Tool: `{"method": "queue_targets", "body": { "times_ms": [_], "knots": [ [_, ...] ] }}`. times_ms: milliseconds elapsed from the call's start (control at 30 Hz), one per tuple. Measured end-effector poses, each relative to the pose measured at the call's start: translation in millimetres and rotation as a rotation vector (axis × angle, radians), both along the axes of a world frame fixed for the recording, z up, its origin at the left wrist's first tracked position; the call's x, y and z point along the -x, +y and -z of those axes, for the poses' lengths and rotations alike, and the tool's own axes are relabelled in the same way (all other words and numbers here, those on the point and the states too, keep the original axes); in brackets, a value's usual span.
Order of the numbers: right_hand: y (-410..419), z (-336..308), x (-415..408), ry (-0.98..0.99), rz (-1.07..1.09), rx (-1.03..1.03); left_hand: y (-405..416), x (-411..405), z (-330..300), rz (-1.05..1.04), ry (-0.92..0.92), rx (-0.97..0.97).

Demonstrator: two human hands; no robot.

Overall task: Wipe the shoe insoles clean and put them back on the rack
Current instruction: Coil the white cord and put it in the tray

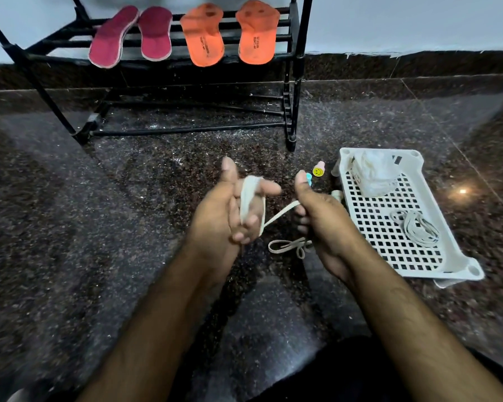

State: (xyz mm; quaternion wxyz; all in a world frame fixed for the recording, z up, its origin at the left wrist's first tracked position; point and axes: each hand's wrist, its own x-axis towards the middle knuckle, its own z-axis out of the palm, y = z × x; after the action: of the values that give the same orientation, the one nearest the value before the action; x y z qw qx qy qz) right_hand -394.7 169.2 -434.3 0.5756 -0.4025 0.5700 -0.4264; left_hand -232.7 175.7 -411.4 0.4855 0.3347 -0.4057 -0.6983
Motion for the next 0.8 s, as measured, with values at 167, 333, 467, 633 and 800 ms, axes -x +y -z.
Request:
{"method": "queue_targets", "body": {
  "times_ms": [167, 333, 467, 633, 800],
  "knots": [
    [2.4, -3.1, -5.2, -0.172, -0.084, 0.021, 5.1, 11.5, 5.6, 0.097, -0.465, -0.012],
    [8.8, -8.0, -11.0, -0.137, -0.189, 0.186, 1.3, 10.1, 17.8, -0.047, -0.595, 0.017],
    [10.7, -3.5, -15.8, 0.092, -0.399, 0.285, -3.0, 10.0, 11.5, -0.157, -0.105, -0.088],
    [8.6, 5.0, -15.3, 0.166, -0.450, 0.205, -6.8, -3.1, 0.1, -0.251, 0.194, -0.053],
    [7.8, 2.1, -13.0, 0.165, -0.315, 0.148, -8.8, -5.5, -2.0, -0.189, 0.341, -0.093]
  ]
}}
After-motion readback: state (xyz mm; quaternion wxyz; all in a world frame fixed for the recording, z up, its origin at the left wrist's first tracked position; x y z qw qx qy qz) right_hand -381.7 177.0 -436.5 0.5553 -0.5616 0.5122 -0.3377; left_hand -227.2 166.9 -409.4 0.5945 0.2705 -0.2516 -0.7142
